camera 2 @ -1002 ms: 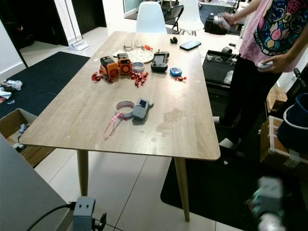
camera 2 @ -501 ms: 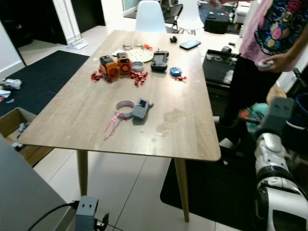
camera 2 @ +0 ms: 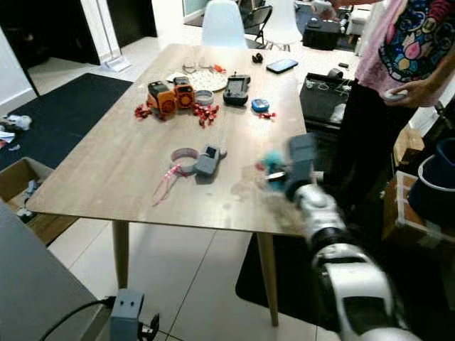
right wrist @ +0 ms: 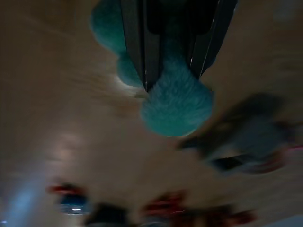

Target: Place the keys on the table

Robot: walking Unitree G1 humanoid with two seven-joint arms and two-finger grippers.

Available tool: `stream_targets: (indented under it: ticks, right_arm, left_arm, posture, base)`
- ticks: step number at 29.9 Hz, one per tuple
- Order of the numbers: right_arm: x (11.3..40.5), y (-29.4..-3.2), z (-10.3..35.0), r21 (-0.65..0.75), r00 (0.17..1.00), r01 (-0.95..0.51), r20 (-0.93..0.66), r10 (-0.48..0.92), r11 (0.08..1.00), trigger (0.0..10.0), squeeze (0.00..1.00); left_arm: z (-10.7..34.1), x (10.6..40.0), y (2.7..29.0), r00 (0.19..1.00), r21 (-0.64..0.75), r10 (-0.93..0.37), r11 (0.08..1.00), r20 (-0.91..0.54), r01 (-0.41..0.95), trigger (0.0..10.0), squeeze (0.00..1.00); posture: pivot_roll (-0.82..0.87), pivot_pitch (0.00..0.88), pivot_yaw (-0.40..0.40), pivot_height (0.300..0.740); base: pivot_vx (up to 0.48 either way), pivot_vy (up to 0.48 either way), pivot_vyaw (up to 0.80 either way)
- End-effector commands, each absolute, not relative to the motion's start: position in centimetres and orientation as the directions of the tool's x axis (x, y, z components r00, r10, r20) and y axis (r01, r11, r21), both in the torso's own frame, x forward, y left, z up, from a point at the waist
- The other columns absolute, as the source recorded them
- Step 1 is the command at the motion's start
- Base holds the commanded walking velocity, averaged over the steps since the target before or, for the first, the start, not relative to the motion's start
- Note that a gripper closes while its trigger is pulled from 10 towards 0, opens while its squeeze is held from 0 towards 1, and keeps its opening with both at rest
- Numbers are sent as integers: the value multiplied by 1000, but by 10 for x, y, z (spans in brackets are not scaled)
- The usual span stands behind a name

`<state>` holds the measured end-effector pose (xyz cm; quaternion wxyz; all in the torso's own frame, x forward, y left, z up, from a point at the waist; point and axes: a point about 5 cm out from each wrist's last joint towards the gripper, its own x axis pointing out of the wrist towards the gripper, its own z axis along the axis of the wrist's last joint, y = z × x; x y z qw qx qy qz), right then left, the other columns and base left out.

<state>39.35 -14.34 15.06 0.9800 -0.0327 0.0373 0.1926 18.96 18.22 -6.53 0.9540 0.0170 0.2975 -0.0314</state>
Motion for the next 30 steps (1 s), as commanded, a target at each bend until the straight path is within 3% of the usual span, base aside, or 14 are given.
stream_targets:
  ticks: [1,12,13,14,15,19,20,21,22,30]
  right_arm:
    - [393,-144,152,-73,918,-392,-85,386,917,10000,0]
    - [393,-144,155,-39,914,-403,-52,401,914,10000,0]
    - [393,-143,155,-26,911,-412,-47,410,911,10000,337]
    - [393,-143,155,-26,911,-412,-47,410,911,10000,337]
    - [393,-143,156,-20,911,-412,-42,411,911,10000,1000]
    - [395,-144,160,-38,923,-384,-18,384,922,10000,1000]
    - [395,-145,163,-55,932,-363,-2,364,930,10000,937]
    - [395,-145,163,-55,932,-363,-2,364,930,10000,937]
    - [396,-148,168,-53,939,-339,31,341,939,10000,0]
    - [400,-164,187,32,953,-274,143,267,961,10000,0]
  left_arm:
    - [-70,180,189,803,22,-31,998,-595,55,10000,0]
    - [-71,179,187,799,16,-41,998,-600,63,10000,0]
    - [-71,180,187,799,15,-42,998,-600,64,10000,0]
    - [-71,180,187,799,15,-42,998,-600,64,10000,0]
    - [-71,180,187,799,15,-42,998,-599,63,10000,0]
    - [-71,180,187,800,14,-41,998,-599,62,10000,0]
    - [-71,180,186,800,14,-41,998,-598,61,10000,0]
    - [-71,180,186,800,14,-41,998,-598,61,10000,0]
    - [-71,180,186,800,14,-40,998,-598,60,10000,0]
    - [-71,178,187,799,14,-38,998,-600,58,10000,0]
  posture:
    - [80,42,-31,740]
    - [67,45,-26,740]
    - [67,45,-26,740]
    - [67,45,-26,740]
    - [68,45,-27,740]
    - [68,47,-28,740]
    - [68,47,-29,740]
    - [68,47,-29,740]
    - [70,48,-29,740]
    - [68,51,-29,740]
  base:
    - [0,0,0]
    - [0,0,0]
    - [0,0,0]
    - [0,0,0]
    - [0,0,0]
    - [0,0,0]
    - [0,0,0]
    - [0,0,0]
    - [0,0,0]
    - [0,0,0]
